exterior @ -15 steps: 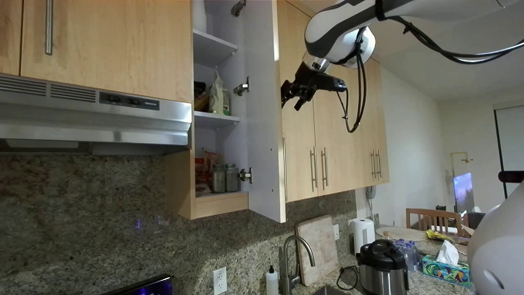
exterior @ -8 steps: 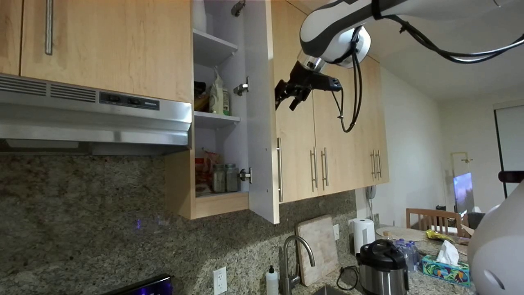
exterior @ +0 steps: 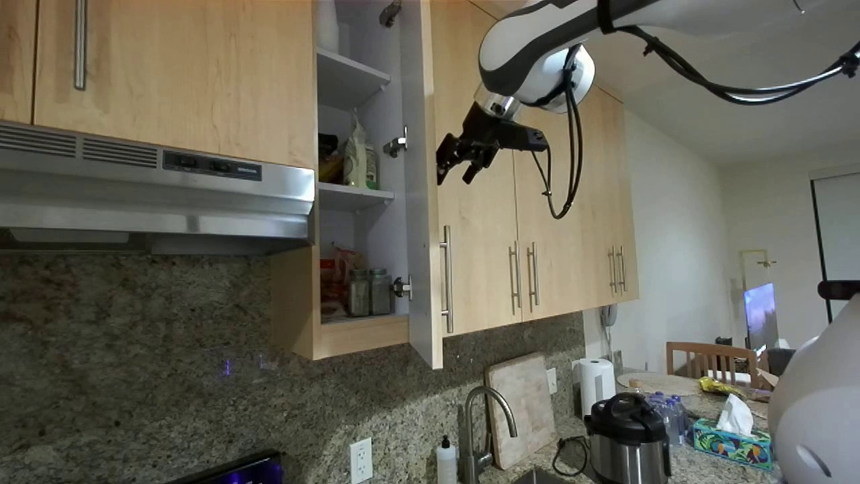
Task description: Close the open cabinet door
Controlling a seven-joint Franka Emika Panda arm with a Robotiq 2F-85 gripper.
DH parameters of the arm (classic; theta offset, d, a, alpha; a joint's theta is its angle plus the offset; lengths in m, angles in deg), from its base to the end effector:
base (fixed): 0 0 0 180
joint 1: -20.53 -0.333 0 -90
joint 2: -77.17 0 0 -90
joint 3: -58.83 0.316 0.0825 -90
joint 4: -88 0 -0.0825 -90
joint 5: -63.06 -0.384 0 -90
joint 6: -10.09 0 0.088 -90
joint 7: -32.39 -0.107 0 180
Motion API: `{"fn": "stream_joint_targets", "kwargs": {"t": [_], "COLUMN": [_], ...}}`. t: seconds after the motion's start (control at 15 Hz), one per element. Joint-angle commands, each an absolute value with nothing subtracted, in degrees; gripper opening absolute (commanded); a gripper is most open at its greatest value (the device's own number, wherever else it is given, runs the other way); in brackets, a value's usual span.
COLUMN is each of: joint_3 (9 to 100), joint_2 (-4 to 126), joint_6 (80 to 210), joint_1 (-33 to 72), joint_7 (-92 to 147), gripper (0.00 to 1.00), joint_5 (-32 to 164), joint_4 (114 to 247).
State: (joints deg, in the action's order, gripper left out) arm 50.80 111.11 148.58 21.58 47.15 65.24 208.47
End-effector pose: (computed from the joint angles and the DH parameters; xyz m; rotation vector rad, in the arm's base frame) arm 0.4026 -0.0875 0.7470 2.7076 0.1372 1.2984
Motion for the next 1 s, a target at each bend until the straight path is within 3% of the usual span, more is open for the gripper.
{"fn": "stream_joint_targets", "kwargs": {"t": [0.0,0.93], "joint_3": [52.2,56.3], "joint_2": [109.2,102.2], "joint_6": [149.4,148.1], "joint_1": [20.6,19.9], "joint_7": [45.9,45.8], "gripper": [1.0,1.0], "joint_5": [64.8,66.2], "joint_4": [206.8,200.1]}}
